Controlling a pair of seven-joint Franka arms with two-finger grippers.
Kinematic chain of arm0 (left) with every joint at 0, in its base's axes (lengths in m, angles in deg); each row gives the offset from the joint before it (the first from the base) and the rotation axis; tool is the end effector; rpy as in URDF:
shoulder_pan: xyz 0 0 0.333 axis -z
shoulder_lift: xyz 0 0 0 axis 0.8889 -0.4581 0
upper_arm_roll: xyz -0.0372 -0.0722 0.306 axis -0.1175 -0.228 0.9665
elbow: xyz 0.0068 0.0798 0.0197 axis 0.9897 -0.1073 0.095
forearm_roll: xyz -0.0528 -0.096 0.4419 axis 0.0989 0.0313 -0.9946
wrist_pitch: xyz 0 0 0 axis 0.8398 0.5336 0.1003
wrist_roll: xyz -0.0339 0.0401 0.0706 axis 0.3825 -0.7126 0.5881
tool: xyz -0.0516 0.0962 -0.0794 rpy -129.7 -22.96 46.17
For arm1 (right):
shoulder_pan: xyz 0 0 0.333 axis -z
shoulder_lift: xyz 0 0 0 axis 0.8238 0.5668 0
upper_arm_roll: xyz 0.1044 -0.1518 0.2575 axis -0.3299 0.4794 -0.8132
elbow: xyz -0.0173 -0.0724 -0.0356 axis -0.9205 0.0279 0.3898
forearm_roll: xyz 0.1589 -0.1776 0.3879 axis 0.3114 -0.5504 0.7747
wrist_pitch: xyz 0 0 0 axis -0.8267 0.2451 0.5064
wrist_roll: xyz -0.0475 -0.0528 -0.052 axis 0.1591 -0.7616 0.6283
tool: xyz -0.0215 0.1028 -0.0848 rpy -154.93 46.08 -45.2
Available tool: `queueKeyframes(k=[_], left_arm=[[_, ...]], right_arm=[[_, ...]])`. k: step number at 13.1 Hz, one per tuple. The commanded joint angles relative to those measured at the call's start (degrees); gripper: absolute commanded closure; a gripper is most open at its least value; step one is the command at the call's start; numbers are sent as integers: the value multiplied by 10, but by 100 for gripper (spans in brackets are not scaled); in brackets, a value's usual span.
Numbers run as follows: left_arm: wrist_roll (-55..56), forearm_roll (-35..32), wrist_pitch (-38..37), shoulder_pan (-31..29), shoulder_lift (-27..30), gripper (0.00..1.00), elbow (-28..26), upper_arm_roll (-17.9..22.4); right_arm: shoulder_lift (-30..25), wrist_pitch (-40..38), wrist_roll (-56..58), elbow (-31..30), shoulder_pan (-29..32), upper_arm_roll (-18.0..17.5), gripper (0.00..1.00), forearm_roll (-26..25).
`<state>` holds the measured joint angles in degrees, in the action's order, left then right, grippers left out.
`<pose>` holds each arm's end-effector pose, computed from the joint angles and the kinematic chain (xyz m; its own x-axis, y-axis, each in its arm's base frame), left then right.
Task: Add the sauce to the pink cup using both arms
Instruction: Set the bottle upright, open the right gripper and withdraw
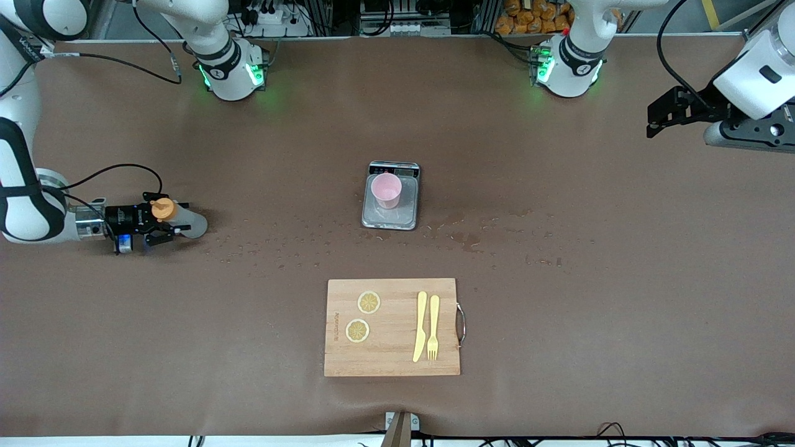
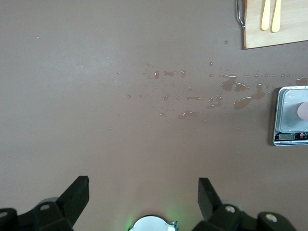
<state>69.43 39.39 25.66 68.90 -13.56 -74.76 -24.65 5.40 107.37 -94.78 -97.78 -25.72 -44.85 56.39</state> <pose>0.5845 -0.0963 0.6326 0.9877 -0.1401 -0.0694 -0.1395 -0.9901 0.0143 0.5533 -0.1803 0.0789 0.0279 -0.4339 -0.9005 -0.9748 -0.2113 0.0716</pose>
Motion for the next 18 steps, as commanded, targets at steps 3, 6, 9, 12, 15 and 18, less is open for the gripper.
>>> queueKeyframes(k=[3,6,9,12,15,18], left_arm=[[-11,-9,1,-2,3,0,3,-2],[-11,-9,1,-1,3,0,3,-2],[-11,-9,1,-1,3,0,3,-2],[-11,-9,1,-1,4,0,3,-2],[-11,-9,1,-1,4,0,3,-2],[-11,-9,1,-1,4,0,3,-2]], right_arm=[[1,-10,-17,22,2,-3,17,-14],[1,-13,-40,47,1,-3,10,-29],[0,-43,-68,84,4,-3,6,-47],[-9,-89,-85,123,0,6,0,-67],[-12,-130,-84,188,0,6,0,-113],[-27,-190,-84,247,-3,6,0,-144]])
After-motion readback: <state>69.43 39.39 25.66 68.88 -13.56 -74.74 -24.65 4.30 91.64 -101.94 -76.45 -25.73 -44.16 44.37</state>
